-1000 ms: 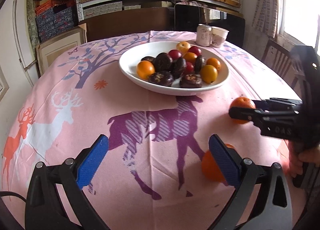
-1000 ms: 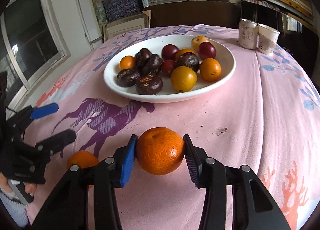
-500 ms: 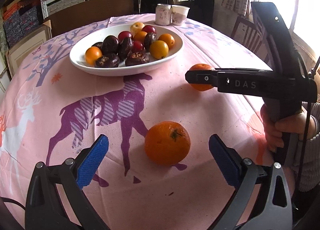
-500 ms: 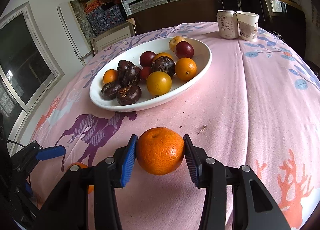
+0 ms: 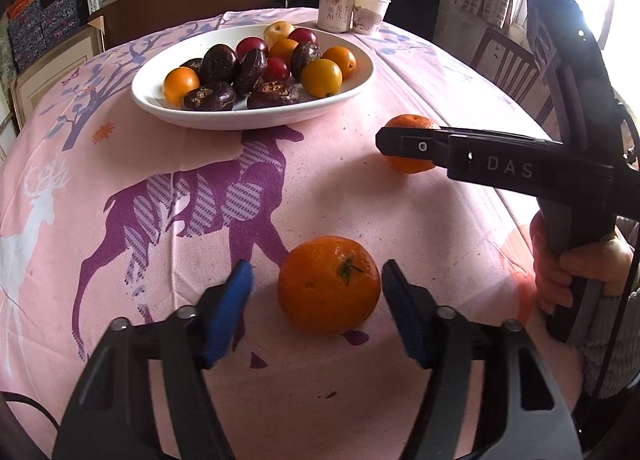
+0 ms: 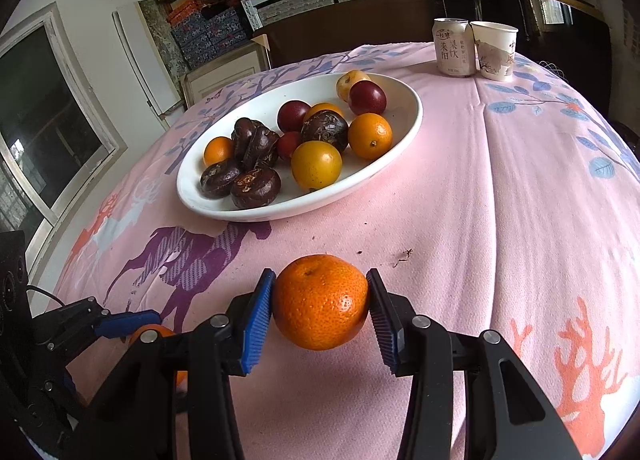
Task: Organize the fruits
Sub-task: 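Grasp an orange with the right tool while the left tool grasps the other orange, then lower both oranges onto the white plate and open both tools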
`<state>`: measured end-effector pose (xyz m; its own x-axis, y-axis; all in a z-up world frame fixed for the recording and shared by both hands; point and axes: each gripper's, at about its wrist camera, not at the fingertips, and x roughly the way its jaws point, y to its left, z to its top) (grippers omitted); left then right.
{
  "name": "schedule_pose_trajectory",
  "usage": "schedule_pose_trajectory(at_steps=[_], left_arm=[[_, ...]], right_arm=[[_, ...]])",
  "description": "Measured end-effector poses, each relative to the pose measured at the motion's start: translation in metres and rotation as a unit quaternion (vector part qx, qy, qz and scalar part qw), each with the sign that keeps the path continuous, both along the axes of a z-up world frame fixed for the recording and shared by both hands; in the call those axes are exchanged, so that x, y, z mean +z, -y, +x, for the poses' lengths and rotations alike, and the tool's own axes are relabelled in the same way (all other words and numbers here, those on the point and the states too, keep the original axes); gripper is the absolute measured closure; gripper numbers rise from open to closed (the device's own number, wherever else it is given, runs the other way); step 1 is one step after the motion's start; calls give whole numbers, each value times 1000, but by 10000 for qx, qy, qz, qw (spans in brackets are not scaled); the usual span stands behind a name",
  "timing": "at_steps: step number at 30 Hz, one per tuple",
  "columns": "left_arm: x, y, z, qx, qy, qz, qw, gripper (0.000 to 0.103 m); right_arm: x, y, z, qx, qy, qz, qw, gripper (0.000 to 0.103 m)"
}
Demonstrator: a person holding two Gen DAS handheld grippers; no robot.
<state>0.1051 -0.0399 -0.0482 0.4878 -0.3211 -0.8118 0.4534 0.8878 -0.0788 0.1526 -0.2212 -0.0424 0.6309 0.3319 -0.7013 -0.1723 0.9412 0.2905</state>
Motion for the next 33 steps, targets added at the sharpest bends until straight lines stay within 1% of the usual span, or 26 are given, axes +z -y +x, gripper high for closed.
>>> schedule_pose_trajectory(at_steps=[1, 4, 6, 8, 10, 11, 13, 15, 18, 20, 23, 26, 27, 28, 29, 30, 31, 32, 33], left_arm=[[1, -1, -1, -52, -19, -104, 9999, 58], [3, -7, 0, 4, -71, -340, 9994, 58], [7, -16, 3, 128, 3, -477, 9988, 58], [14, -23, 10, 308, 192, -412, 9985, 58], [26, -32, 23, 447, 304, -460, 9975, 58], [33, -35, 31, 510, 376, -479, 9968, 58], [47, -38, 54, 656, 563, -398, 9955, 58], [59, -40, 83, 807, 659, -428, 9936, 58], [70, -40, 126, 948, 629, -632, 9915, 58], [73, -37, 156, 1024, 610, -677, 9906, 58], [70, -31, 196, 1093, 534, -723, 9899, 58], [62, -22, 227, 1154, 522, -622, 9900, 58], [58, -19, 235, 1164, 527, -564, 9902, 57], [55, -18, 241, 1178, 552, -513, 9902, 49], [54, -17, 244, 1217, 599, -457, 9897, 42], [54, -18, 246, 1281, 695, -428, 9884, 32], [55, -21, 245, 1357, 801, -415, 9866, 27], [56, -24, 244, 1361, 839, -443, 9861, 25], [56, -27, 243, 1344, 812, -477, 9864, 24]], right_arm=[[0, 0, 0, 1, 1, -3, 10000, 56], [1, 2, -1, -23, 41, 24, 10000, 56], [3, 4, -3, -62, 97, 63, 9999, 56], [6, 6, -4, -92, 163, 121, 9998, 56], [12, 8, -6, -103, 305, 190, 9993, 56], [17, 8, -5, -96, 393, 205, 9990, 56], [29, 7, 4, -65, 482, 179, 9987, 56], [42, 3, 19, -57, 526, 73, 9986, 56], [58, -7, 49, -37, 637, -113, 9979, 56], [64, -15, 70, -4, 678, -172, 9976, 56], [65, -21, 105, -48, 705, -267, 9971, 56], [57, -19, 144, -213, 566, -250, 9979, 56], [53, -19, 156, -258, 501, -224, 9982, 56], [49, -17, 166, -311, 435, -186, 9984, 56], [45, -17, 174, -338, 383, -135, 9986, 54], [44, -16, 178, -343, 395, -78, 9986, 53], [45, -16, 177, -348, 466, -18, 9983, 46], [47, -16, 173, -341, 540, -4, 9980, 42], [50, -16, 170, -313, 574, -27, 9979, 42]])
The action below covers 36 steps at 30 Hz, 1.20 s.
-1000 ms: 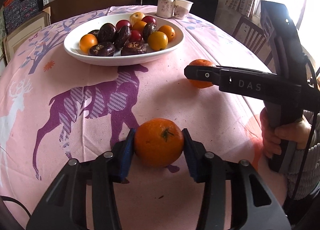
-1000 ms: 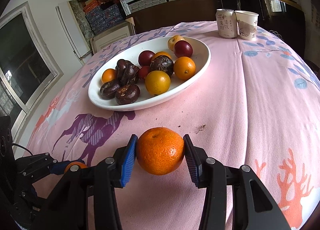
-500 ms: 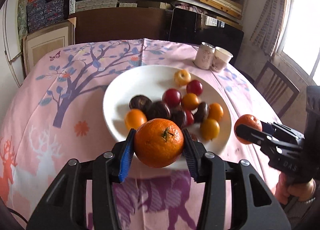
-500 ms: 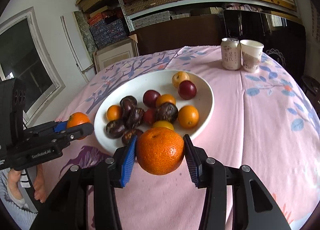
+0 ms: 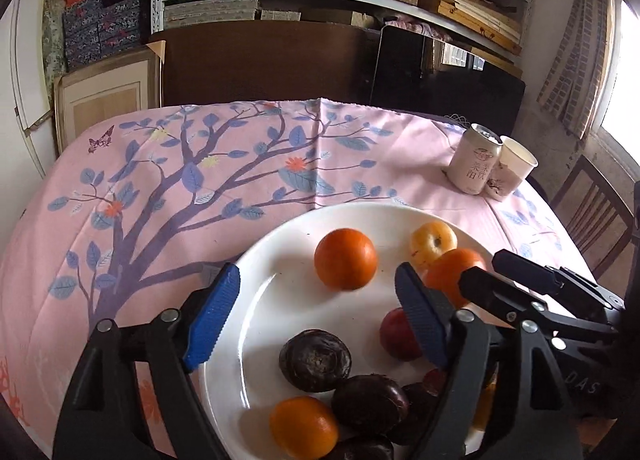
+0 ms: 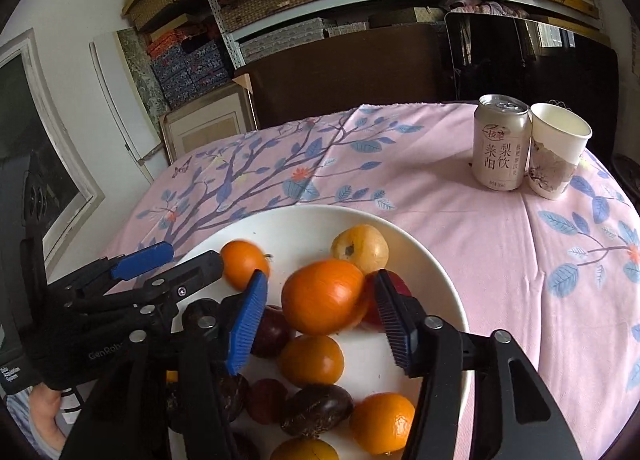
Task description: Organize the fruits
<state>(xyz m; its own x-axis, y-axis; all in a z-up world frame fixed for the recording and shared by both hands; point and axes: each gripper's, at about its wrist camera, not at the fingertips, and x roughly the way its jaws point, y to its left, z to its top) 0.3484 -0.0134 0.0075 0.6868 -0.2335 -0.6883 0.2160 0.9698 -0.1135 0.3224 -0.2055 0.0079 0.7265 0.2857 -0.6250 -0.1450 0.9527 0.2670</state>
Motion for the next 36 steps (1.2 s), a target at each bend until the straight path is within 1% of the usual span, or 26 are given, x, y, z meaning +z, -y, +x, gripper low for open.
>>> schedule_pose_trajectory(at_steps=[3, 5, 6, 8, 9, 10, 14, 16, 18, 20, 23, 26, 29, 34, 36], left_arm=[[3, -8, -9, 34, -61, -152, 9999, 24], [6, -11, -21, 44, -33, -114, 9999, 20], [8, -12, -30, 82, 32, -64, 9999, 13], [10, -15, -52, 165, 161, 19, 9997, 9], [9, -18, -64, 181, 203, 26, 9996, 7], [8, -20, -76, 202, 228, 7, 9995, 5], [-1, -26, -122, 253, 191, -185, 9993, 5], [-4, -26, -141, 301, 240, -146, 9992, 5], [-7, -26, -159, 378, 278, -57, 9989, 5], [-8, -27, -174, 501, 346, 63, 9981, 5], [-7, -29, -188, 761, 472, 290, 9956, 5], [-4, -31, -191, 856, 552, 410, 9939, 5], [-3, -28, -189, 786, 543, 531, 9940, 5], [-4, -15, -190, 695, 552, 938, 9916, 5], [-3, -12, -192, 650, 586, 968, 9914, 5]], right_arm=[[13, 5, -16, -25, 176, 150, 9997, 42], [20, 7, -31, -31, 281, 226, 9993, 37], [21, 8, -39, -69, 337, 191, 9992, 35], [21, 7, -59, -173, 456, 8, 9988, 27], [19, 6, -71, -224, 510, -95, 9984, 24], [15, 6, -81, -263, 541, -200, 9980, 19], [5, 1, -131, -451, 739, -546, 9948, 4], [4, -2, -155, -540, 877, -702, 9922, 4], [3, -2, -176, -620, 996, -743, 9903, 4], [-1, -1, -187, -664, 951, -743, 9905, 4], [-6, 1, -188, -696, 795, -671, 9921, 4], [-9, 8, -182, -868, 635, -560, 9926, 4], [-13, 12, -181, -908, 523, -442, 9935, 4], [-15, 10, -179, -884, 482, -462, 9938, 4], [-15, 9, -179, -879, 459, -475, 9939, 4]])
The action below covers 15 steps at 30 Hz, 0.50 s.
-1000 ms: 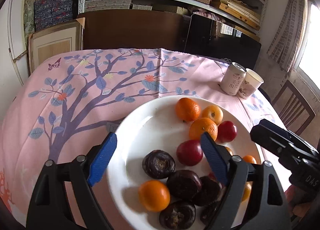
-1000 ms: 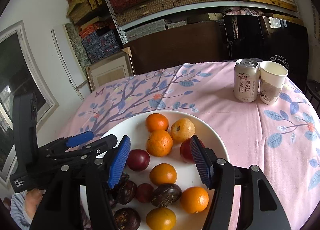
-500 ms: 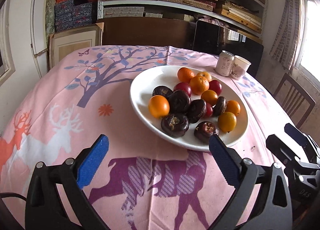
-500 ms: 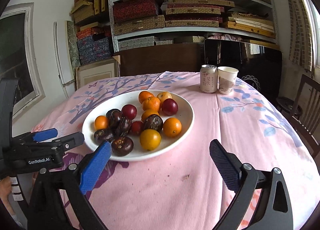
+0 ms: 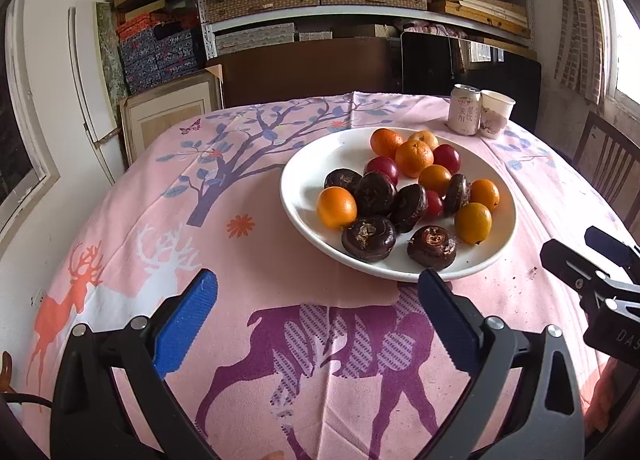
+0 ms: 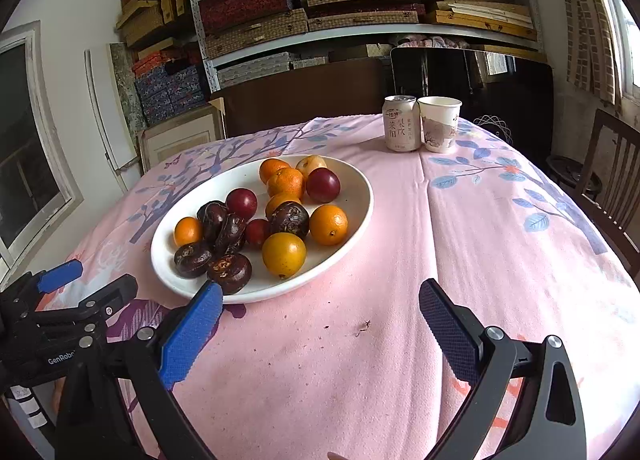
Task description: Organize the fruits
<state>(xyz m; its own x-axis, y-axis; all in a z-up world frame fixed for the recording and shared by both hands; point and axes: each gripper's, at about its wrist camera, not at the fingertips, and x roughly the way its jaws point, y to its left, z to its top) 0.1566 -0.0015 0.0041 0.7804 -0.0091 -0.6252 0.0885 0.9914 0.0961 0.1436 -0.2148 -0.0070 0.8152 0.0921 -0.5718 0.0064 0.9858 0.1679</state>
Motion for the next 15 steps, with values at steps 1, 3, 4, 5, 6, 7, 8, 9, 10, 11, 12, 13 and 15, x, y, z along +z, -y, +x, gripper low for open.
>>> schedule_pose_trajectory(at_steps=[1, 3, 4, 5, 6, 7, 8, 9, 10, 11, 12, 13, 15], left_arm=[[1, 1, -1, -27, 8, -22, 10000, 5], [2, 0, -3, -74, 38, -98, 9999, 5], [3, 0, -4, -90, 52, -140, 9998, 5], [3, 0, -5, -116, 51, -187, 9997, 5], [4, -1, -5, -154, 39, -246, 9996, 5], [4, -1, -5, -188, 20, -311, 9993, 5], [4, -1, -4, -187, -15, -339, 9992, 5], [3, -1, -4, -159, -45, -324, 9993, 5], [3, -1, -3, -131, -73, -288, 9995, 5], [2, -1, -3, -126, -90, -282, 9995, 5], [1, -1, -3, -156, -111, -305, 9994, 5], [1, 0, -4, -174, -111, -305, 9993, 5], [2, 2, -7, -48, 19, -120, 9999, 5]], right_arm=[[0, 0, 0, 8, -1, 6, 10000, 4], [0, 0, 0, 5, -1, 4, 10000, 4], [0, 0, 0, 8, -3, 7, 10000, 4], [0, 0, 0, 12, -4, 9, 10000, 4], [0, 0, 0, 15, -3, 9, 10000, 4], [0, 0, 0, 19, -1, 9, 10000, 4], [0, -1, 0, 25, -1, 8, 10000, 4], [0, -1, 0, 24, -2, 8, 10000, 4], [0, -1, 0, 28, -4, 6, 10000, 4], [0, -1, 0, 32, -10, 3, 10000, 4], [-1, -2, 0, 37, -19, 0, 10000, 4], [-1, -2, 0, 46, -23, -2, 10000, 4], [-1, -2, 0, 48, -17, -5, 10000, 4]])
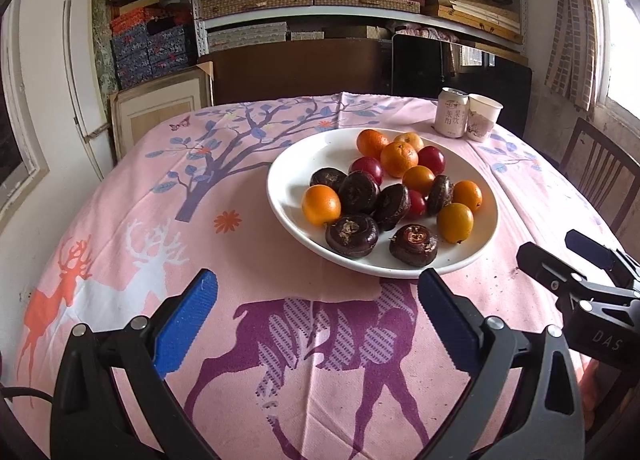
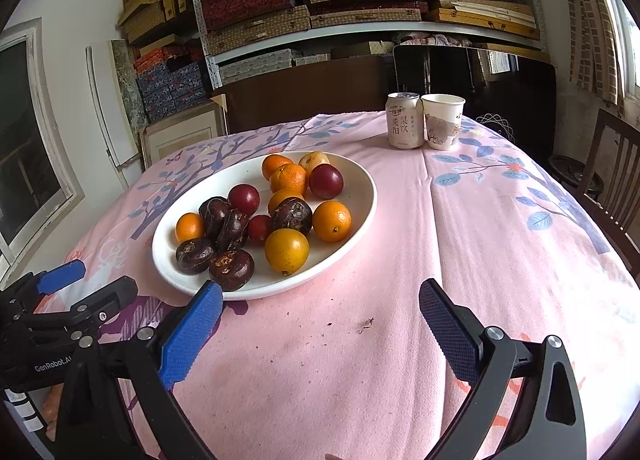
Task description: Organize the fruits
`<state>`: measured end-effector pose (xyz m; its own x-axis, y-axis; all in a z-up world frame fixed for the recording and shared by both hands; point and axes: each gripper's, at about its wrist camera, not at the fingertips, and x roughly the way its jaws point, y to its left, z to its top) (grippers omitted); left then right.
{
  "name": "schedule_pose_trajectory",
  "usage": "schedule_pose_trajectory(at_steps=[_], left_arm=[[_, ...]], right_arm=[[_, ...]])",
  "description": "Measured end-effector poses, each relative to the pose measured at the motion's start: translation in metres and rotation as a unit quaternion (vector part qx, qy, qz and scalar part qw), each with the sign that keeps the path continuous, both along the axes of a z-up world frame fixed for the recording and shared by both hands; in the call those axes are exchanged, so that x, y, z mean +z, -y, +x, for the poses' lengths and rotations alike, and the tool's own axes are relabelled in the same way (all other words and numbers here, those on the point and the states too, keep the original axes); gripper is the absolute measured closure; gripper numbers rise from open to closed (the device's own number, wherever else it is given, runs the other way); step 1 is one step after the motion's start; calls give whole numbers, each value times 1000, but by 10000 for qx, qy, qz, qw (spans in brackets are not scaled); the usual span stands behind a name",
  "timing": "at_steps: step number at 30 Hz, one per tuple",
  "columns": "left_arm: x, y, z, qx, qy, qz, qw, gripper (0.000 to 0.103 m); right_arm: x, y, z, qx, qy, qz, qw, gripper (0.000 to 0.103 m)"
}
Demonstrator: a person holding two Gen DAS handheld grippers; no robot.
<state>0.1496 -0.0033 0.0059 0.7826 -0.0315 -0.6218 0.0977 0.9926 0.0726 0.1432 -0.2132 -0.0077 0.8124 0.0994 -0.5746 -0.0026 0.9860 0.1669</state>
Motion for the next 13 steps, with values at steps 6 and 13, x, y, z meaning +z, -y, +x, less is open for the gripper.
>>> schedule_pose_trajectory(at_steps=[6, 13], left_arm=[[0, 0, 1, 90, 54, 135, 9999, 5], [-1, -3, 4, 137, -41, 30, 9999, 5]], right_arm=[[0, 0, 1, 9, -8, 20, 10000, 4], [1, 1, 0, 44, -20, 63, 10000, 4]])
